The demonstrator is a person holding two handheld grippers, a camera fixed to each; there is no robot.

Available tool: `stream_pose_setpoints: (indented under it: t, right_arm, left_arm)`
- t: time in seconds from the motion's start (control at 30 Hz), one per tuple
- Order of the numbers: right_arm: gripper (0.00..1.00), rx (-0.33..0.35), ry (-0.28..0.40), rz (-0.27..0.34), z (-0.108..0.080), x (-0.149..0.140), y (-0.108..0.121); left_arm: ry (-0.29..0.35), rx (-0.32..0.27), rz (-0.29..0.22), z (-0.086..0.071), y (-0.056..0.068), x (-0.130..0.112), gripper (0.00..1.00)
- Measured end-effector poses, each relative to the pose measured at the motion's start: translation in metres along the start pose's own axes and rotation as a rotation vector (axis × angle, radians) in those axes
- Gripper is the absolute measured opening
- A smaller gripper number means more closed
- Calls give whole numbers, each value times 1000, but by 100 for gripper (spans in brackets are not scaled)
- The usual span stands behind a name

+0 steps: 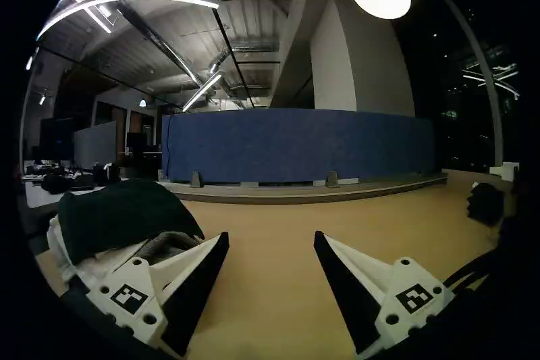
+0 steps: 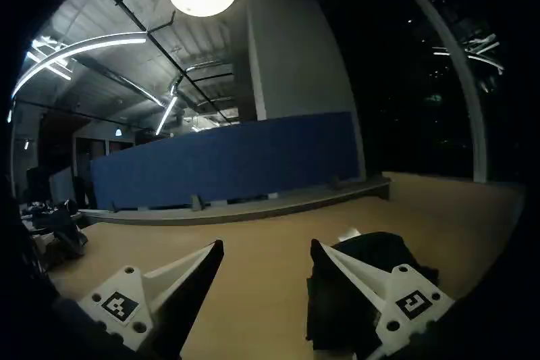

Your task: Fold towel

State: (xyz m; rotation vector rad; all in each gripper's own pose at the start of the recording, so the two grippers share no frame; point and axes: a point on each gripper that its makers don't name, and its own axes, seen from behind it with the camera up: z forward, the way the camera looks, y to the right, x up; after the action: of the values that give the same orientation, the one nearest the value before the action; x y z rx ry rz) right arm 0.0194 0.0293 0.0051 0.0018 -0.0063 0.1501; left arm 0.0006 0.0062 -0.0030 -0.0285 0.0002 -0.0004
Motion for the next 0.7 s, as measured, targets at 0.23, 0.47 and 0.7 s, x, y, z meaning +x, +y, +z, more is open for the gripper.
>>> stream_pose_setpoints:
  t: [0.23, 0.47, 0.7]
  right_arm:
    - [100, 0, -1, 5, -2, -8, -6]
    - [100, -3, 5, -16, -4, -14, -10]
    - [100, -1, 12, -40, -3, -18, -12]
  left_arm:
    - [0, 0, 0, 0, 0, 0, 94]
    - [0, 0, 0, -1, 0, 0, 94]
    - [0, 0, 0, 0, 0, 0, 94]
